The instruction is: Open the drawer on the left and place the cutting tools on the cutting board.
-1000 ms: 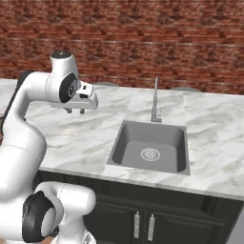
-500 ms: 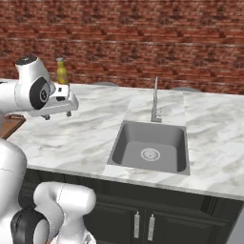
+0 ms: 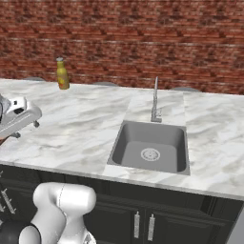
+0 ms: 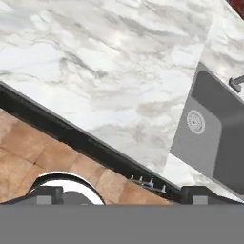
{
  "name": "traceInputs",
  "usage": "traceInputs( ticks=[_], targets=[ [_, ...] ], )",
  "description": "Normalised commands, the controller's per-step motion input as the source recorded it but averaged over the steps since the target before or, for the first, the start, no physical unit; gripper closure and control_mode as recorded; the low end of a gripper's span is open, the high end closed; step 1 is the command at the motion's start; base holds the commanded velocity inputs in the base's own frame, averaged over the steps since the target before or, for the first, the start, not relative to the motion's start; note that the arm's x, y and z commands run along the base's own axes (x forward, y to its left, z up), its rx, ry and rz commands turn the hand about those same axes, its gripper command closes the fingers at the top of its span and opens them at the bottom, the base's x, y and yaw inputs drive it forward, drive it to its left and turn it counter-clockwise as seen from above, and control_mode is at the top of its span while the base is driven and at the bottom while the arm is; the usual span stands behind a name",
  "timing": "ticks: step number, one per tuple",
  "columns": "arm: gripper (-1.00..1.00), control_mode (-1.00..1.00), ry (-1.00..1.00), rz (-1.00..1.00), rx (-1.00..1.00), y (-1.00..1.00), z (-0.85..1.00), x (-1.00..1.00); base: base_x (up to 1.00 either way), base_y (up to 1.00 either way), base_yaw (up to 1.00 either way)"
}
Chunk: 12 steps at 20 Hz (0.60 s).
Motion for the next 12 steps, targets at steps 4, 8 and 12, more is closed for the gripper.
traceInputs(
  ticks=[4, 8, 12],
  targets=[
    [-1.0, -1.0, 0.0, 0.16, -0.25, 0.86, -0.4, -0.4, 0.0, 0.0, 0.0],
    [-1.0, -1.0, 0.0, 0.15, -0.27, 0.89, -0.48, -0.43, 0.0, 0.0, 0.0],
    [-1.0, -1.0, -0.03, 0.13, -0.26, 0.82, -0.52, -0.37, 0.0, 0.0, 0.0]
  ],
)
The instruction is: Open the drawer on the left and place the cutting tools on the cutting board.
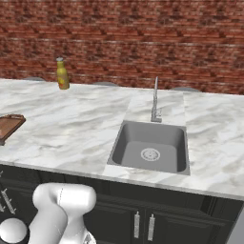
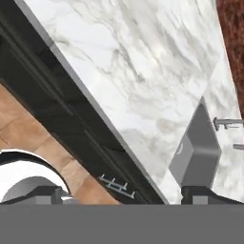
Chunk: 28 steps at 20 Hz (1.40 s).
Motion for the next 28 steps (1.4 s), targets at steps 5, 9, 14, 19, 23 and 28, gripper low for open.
traceInputs(
  ticks=[5, 9, 14, 19, 23, 28],
  targets=[
    [-1.0, -1.0, -0.08, 0.08, -0.2, 0.61, -0.52, -0.06, 0.0, 0.0, 0.0],
    [-1.0, -1.0, -0.13, 0.06, -0.17, 0.48, -0.54, 0.0, 0.0, 0.0, 0.0],
    [-1.0, -1.0, -0.16, 0.05, -0.18, 0.38, -0.57, 0.0, 0.0, 0.0, 0.0],
    [-1.0, -1.0, -0.13, 0.02, -0.13, 0.24, -0.52, 0.0, 0.0, 0.0, 0.0],
    [-1.0, -1.0, -0.16, 0.0, -0.04, 0.11, -0.49, 0.0, 0.0, 0.0, 0.0],
    [-1.0, -1.0, -0.16, 0.0, 0.0, 0.1, -0.46, 0.02, 0.0, 0.0, 0.0]
  ],
)
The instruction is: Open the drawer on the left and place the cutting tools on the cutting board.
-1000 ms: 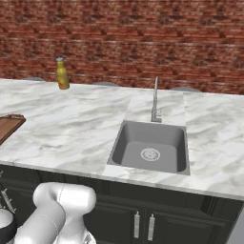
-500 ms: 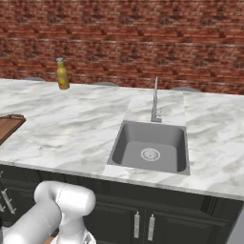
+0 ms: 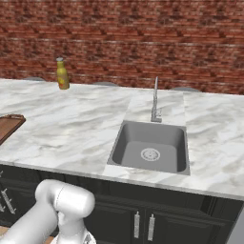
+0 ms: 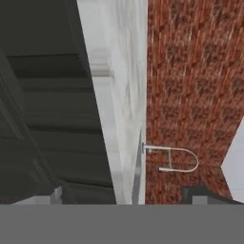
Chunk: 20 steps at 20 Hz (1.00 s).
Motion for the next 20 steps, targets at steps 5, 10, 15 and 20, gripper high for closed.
traceInputs(
  ticks=[5, 10, 15, 20],
  targets=[
    [-1.0, -1.0, -0.12, 0.0, 0.0, 0.18, -0.43, 0.22, 0.0, 0.0, 0.0],
    [-1.0, -1.0, -0.06, 0.0, 0.0, 0.24, -0.36, 0.43, 0.0, 0.0, 0.0],
    [-1.0, -1.0, -0.04, 0.02, 0.0, 0.4, -0.3, 0.21, 0.0, 0.0, 0.0],
    [-1.0, -1.0, -0.03, 0.04, 0.0, 0.54, -0.32, 0.18, 0.0, 0.0, 0.0]
  ],
)
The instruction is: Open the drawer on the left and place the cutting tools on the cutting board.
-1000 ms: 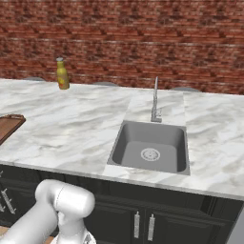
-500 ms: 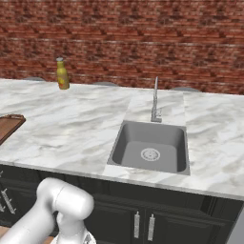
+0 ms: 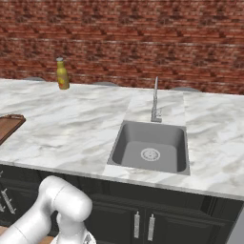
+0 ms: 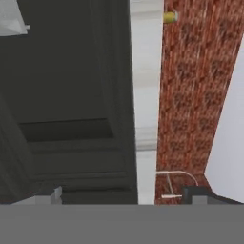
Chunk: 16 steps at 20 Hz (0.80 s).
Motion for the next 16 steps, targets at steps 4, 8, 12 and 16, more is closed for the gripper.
traceInputs(
  ticks=[4, 8, 12, 16],
  targets=[
    [-1.0, -1.0, -0.01, 0.05, 0.0, 0.39, -0.27, 0.33, 0.0, 0.0, 0.0],
    [-1.0, -1.0, 0.0, 0.06, 0.0, 0.38, -0.26, 0.38, 0.0, 0.0, 0.0],
    [-1.0, -1.0, 0.0, 0.09, 0.0, 0.37, -0.29, 0.34, 0.0, 0.0, 0.0],
    [-1.0, -1.0, 0.0, 0.09, 0.0, 0.4, -0.35, 0.35, 0.0, 0.0, 0.0]
  ],
)
